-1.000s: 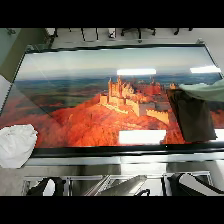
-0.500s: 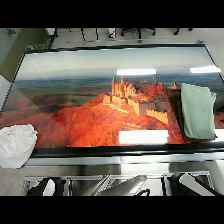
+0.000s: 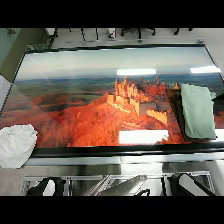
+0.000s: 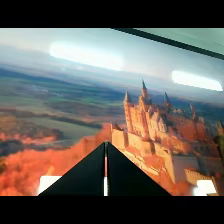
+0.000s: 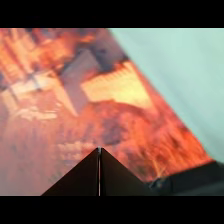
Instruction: Fold the shirts.
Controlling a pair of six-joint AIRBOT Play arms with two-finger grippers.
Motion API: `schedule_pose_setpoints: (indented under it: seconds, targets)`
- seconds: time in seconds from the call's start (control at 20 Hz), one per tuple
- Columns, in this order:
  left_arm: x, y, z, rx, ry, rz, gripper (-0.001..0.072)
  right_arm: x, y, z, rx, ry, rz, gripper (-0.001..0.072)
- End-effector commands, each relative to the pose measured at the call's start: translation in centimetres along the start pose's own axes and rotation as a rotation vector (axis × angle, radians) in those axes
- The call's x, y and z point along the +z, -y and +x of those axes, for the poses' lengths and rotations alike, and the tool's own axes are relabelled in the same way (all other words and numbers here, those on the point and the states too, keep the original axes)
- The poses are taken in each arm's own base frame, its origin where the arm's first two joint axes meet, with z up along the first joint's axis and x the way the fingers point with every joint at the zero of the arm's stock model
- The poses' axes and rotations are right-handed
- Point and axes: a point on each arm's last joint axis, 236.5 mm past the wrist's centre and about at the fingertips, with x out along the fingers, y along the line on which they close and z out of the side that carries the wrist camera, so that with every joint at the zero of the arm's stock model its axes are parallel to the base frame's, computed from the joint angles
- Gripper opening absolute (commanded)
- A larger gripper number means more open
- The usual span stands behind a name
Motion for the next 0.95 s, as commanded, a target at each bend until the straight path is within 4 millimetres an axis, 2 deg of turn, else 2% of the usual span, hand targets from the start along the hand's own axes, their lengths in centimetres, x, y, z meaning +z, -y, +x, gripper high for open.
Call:
schedule_pose_setpoints:
  seconds: [0.0,0.1,0.2,0.3,0.4,0.5,0.65,0.9]
  targets:
    - [-3.8,3.0,2.2,-0.114,-0.096,-0.012,0.0013,-2.0,-7.8,1.2,0.110,0.058,-0.262,0.0019]
    - [-8.7,5.3,4.7,-0.207,-0.192,-0.048,0.0012,-5.6,-11.1,2.5,0.146,0.062,-0.394,0.0019]
    - [-14.5,7.5,6.8,-0.287,-0.287,-0.077,0.0013,-10.5,-12.7,4.2,0.184,0.031,-0.498,0.0019]
    - [-20.1,9.1,8.3,-0.340,-0.375,-0.093,0.0013,-15.6,-13.1,6.2,0.234,-0.010,-0.564,0.0019]
    - [-24.0,10.2,9.2,-0.372,-0.434,-0.096,0.0013,-18.8,-12.8,7.8,0.263,-0.033,-0.599,0.0020]
    - [-26.5,11.3,9.8,-0.395,-0.488,-0.087,0.0013,-20.4,-12.3,8.6,0.268,-0.067,-0.610,0.0020]
    - [-28.5,12.6,10.8,-0.413,-0.542,-0.067,0.0013,-23.2,-10.9,8.7,0.244,-0.201,-0.614,0.0020]
    - [-30.4,13.0,12.5,-0.399,-0.593,-0.066,0.0013,-23.5,-10.7,8.6,0.240,-0.216,-0.615,0.0020]
